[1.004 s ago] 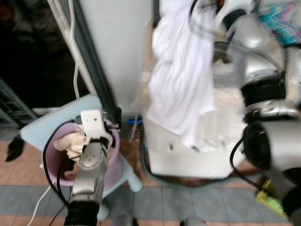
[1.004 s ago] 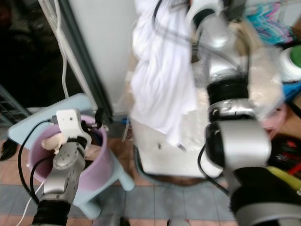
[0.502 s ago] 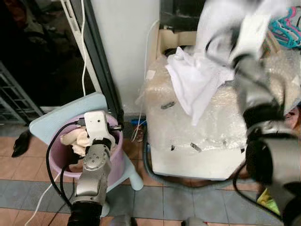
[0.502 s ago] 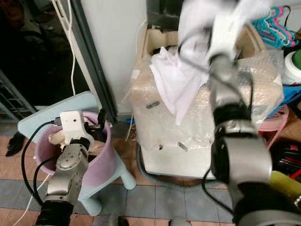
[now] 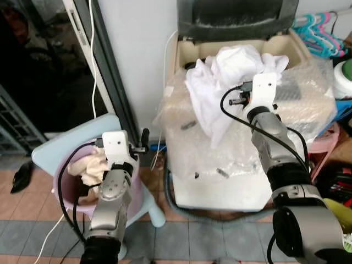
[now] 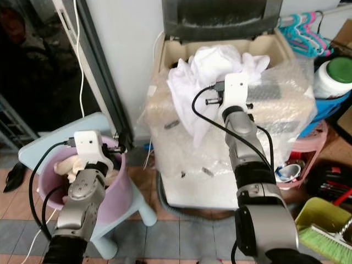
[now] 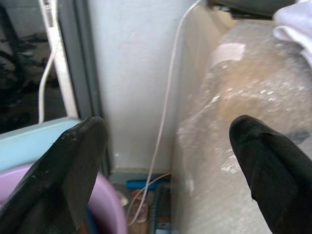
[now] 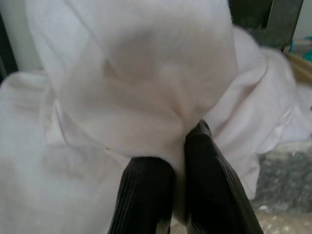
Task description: Clothes washing
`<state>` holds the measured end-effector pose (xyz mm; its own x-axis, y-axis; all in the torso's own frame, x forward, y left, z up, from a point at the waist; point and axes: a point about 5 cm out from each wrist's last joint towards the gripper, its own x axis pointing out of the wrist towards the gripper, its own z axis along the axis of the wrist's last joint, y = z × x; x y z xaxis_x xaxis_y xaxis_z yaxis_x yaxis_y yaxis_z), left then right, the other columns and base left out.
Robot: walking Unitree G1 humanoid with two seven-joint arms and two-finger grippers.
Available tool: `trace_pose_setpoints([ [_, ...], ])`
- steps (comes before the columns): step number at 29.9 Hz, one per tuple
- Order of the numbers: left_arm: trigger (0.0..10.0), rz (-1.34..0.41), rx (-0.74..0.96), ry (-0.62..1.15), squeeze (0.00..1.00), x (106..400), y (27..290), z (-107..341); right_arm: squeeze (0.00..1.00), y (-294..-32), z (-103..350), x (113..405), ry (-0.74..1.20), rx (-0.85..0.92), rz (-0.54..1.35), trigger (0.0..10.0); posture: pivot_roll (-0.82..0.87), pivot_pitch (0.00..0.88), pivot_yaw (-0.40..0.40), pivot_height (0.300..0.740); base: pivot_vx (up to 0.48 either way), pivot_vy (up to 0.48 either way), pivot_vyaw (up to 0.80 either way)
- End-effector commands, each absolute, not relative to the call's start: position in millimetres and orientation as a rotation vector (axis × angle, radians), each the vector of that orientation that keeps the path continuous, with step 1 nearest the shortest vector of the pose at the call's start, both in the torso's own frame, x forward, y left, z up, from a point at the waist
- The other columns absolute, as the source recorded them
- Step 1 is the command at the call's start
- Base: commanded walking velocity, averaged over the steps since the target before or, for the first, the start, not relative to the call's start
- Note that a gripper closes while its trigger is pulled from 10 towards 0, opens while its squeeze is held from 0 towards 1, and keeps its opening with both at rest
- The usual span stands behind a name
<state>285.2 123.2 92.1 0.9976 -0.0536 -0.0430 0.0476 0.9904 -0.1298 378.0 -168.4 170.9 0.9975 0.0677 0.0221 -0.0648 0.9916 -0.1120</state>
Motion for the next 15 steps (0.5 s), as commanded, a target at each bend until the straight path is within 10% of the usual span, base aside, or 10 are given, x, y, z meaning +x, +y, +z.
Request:
trace_pose_setpoints([
  [1,10.0,-0.039,-0.127,0.043,0.00,284,126,92,0.00,-157,174,376,-0.036,-0.122,0.119,10.0,-0.09,0.000,0.101,0.740,0.390,0.000,0.00],
  [15,10.0,-0.054,-0.134,0.050,0.00,281,122,90,0.00,-139,185,386,0.015,-0.147,0.184,10.0,-0.10,0.000,0.099,0.740,0.362,0.000,0.00],
])
